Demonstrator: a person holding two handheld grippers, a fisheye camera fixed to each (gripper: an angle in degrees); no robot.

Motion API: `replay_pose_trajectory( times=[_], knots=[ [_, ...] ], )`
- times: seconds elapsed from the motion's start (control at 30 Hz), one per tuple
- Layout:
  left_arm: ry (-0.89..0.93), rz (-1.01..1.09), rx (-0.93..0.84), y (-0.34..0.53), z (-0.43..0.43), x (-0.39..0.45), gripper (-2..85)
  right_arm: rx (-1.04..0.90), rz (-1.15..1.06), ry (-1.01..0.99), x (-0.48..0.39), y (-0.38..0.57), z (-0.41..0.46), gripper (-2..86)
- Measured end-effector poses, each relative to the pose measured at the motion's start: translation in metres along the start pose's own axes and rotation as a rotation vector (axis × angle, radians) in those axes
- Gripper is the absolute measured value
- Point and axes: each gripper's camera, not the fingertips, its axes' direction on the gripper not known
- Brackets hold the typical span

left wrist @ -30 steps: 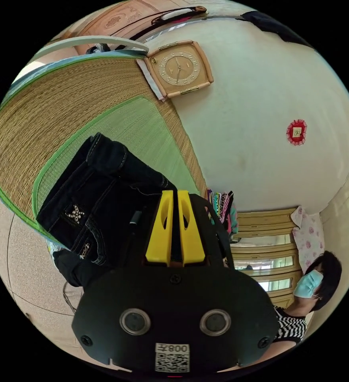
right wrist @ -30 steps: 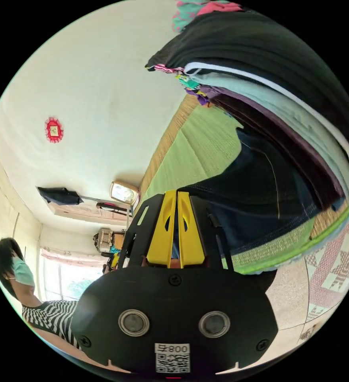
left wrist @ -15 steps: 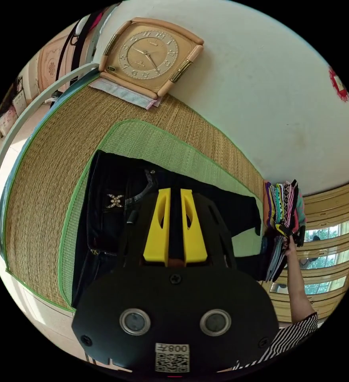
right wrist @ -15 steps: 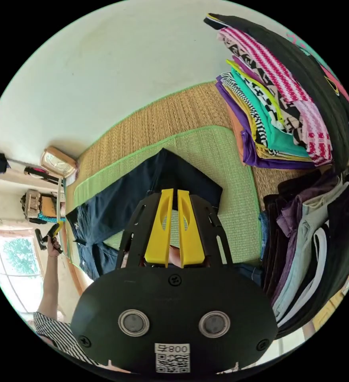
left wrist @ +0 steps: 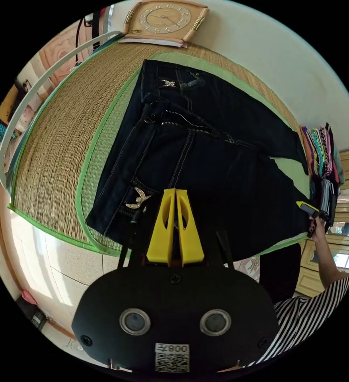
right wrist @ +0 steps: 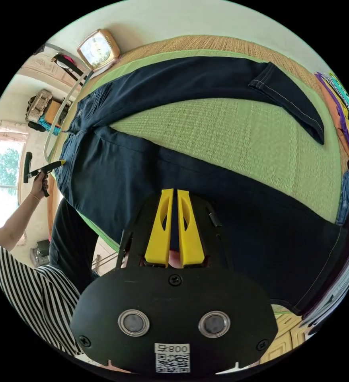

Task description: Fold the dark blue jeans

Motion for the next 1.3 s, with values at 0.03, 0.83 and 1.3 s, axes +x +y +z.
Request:
replay_pose_trajectory(
  times=[0.03,0.83,1.3],
  knots=[
    [-0.016,0.009,-0.005,-0.003,0.001,0.004,0.1,0.015,0.001,0.007,-0.003,0.000,-0.001,0.6],
    [0.040,0.200,0.153,-0.076,0.042,0.144,4.2,0.258,0.019,0.350,-0.034,-0.039,-0.076,7.1],
    [0.302,0.655,0.027,-0.176,0.141,0.348,5.5,0.115,-0.136,0.571,0.011,-0.091,-0.082,6.9]
  ],
)
